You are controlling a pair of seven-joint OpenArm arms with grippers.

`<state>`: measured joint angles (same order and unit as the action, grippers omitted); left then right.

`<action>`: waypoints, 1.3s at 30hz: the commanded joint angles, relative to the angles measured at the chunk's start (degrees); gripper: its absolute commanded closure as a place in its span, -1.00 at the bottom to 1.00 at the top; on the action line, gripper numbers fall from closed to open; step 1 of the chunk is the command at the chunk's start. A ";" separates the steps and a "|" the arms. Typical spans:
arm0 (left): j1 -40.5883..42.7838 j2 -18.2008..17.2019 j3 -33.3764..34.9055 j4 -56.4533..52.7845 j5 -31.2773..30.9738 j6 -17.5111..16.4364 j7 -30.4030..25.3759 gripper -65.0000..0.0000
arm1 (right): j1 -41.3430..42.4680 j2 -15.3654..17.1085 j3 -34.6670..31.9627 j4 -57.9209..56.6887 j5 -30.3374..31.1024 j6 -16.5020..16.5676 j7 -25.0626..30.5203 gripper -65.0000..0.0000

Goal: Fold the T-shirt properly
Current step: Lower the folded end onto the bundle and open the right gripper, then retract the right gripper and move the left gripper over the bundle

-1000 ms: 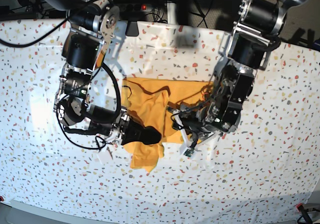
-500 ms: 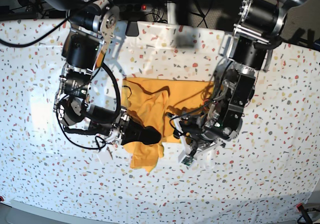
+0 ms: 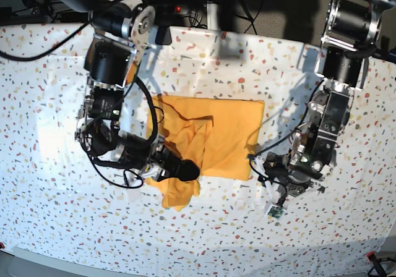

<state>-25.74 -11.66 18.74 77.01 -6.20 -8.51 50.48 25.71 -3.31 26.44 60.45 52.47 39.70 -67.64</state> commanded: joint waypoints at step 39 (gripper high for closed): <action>2.73 -9.29 -0.33 9.66 21.11 11.13 1.25 0.32 | 5.99 -5.69 -15.52 1.01 23.56 0.30 -5.35 0.07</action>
<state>-21.30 -20.49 18.76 85.52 14.11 2.00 52.77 29.78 -8.60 10.87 60.45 74.30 39.70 -73.54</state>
